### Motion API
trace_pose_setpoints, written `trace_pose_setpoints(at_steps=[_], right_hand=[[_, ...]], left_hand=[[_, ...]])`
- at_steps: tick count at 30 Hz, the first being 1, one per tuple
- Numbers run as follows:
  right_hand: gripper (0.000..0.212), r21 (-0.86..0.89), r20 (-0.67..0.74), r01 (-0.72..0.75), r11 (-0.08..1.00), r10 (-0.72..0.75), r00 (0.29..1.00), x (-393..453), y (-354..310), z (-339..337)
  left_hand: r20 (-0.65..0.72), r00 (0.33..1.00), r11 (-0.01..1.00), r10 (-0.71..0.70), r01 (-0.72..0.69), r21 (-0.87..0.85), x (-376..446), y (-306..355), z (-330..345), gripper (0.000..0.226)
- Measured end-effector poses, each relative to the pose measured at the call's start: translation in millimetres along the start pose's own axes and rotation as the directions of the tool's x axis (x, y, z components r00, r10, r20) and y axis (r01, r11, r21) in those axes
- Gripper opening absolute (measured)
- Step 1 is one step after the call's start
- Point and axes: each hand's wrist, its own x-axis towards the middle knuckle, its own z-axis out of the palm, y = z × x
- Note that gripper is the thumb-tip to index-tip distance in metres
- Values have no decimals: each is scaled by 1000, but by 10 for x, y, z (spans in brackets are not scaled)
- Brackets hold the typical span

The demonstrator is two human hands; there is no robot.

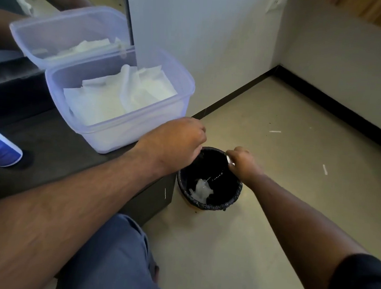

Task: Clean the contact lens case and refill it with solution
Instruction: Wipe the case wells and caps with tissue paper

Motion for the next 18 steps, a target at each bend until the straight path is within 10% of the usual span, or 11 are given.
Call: trace_pose_setpoints(at_steps=[10, 18], right_hand=[[28, -348, 157, 306, 886, -267, 951, 158, -154, -218], [27, -625, 319, 523, 579, -422, 849, 80, -412, -402]], left_hand=[[-20, 1000, 1000, 11, -11, -11, -2, 2, 9, 20], [-130, 990, 992, -60, 45, -114, 7, 42, -14, 26]])
